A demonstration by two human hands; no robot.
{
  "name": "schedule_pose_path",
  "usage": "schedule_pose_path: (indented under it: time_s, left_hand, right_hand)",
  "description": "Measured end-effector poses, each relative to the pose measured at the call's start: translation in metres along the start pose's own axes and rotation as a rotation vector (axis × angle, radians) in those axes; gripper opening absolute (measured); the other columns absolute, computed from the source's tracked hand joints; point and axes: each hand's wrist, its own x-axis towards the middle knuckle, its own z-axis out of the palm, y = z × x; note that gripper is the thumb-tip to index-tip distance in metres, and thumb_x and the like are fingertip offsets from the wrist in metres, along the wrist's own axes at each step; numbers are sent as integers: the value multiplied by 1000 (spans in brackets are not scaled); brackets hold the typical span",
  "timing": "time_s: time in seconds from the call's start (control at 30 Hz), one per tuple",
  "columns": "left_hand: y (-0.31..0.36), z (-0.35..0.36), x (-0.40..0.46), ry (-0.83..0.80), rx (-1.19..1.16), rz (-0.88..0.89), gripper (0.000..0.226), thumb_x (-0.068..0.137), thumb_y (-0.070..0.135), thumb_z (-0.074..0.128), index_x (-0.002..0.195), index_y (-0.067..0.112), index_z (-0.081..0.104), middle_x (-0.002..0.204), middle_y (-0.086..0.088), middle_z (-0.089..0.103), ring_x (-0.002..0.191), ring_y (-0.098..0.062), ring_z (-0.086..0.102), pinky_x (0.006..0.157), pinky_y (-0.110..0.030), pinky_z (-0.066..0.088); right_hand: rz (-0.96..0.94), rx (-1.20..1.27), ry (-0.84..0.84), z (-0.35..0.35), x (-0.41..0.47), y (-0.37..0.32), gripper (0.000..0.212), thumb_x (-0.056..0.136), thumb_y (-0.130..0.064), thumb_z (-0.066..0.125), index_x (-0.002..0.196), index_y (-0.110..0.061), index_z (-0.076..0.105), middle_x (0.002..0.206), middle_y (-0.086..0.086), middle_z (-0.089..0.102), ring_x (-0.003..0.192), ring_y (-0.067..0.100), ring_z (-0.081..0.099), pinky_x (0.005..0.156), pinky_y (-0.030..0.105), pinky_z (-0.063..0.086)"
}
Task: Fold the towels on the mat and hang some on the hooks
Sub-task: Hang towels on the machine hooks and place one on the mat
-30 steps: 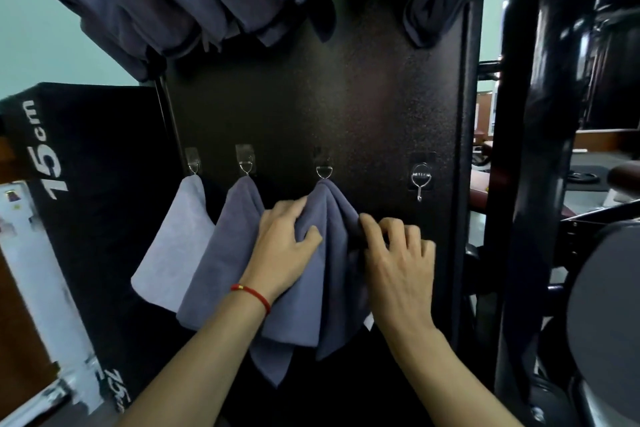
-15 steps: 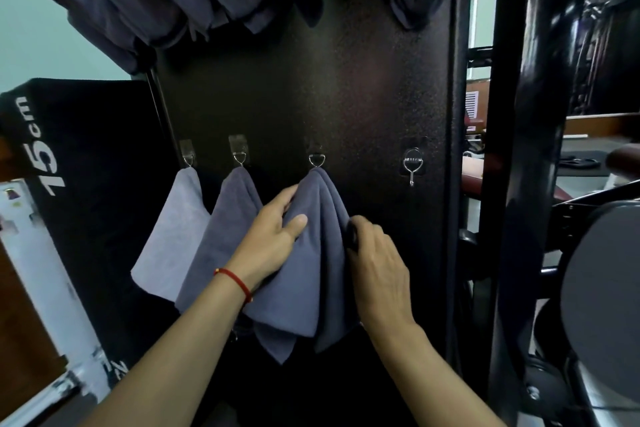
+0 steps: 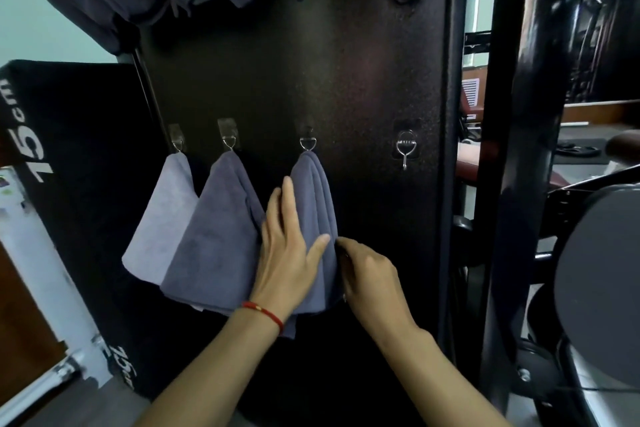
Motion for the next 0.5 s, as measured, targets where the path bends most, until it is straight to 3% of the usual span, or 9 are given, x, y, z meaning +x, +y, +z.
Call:
schedule_pose_path:
  time_s: [0.1, 0.2, 0.33, 0.43, 0.5]
  left_hand:
    - [4, 12, -24, 74, 203, 81, 91, 97, 50, 49, 160, 25, -10, 167, -9, -17, 156, -29, -3, 123, -55, 20]
    - [13, 11, -41, 80, 290, 99, 82, 98, 46, 46, 162, 20, 2, 168, -12, -11, 156, -32, -4, 119, -62, 20]
    - [38, 10, -60, 92, 308, 320, 70, 88, 25, 61, 153, 13, 40, 166, -16, 19, 154, -35, 12, 120, -61, 19]
    - [63, 28, -80, 4, 55, 568, 47, 85, 4, 64, 132, 6, 63, 154, -13, 44, 147, -31, 35, 118, -53, 31]
    - [76, 50, -94, -92, -70, 590, 42, 82, 0, 65, 124, 6, 68, 146, -9, 53, 141, -27, 44, 113, -48, 39]
  right_hand:
    - [46, 42, 8, 0, -13, 11, 39, 100, -14, 54, 138, -20, 57, 122, -3, 68, 106, 12, 66, 89, 32, 56]
    - [48, 3, 17, -11, -27, 25, 44, 97, -14, 56, 140, -22, 55, 132, -4, 64, 117, 13, 62, 95, 32, 54]
    - [22, -75, 0, -32, -52, 42, 39, 96, -22, 58, 135, -25, 55, 128, -10, 61, 112, 11, 62, 87, 33, 56]
    - [6, -147, -14, -47, -74, 59, 29, 94, -22, 58, 124, -24, 57, 119, -9, 61, 104, 13, 62, 80, 30, 54]
    - [18, -231, -31, -56, -95, 76, 25, 94, -23, 58, 119, -21, 59, 117, -7, 60, 101, 16, 61, 77, 32, 53]
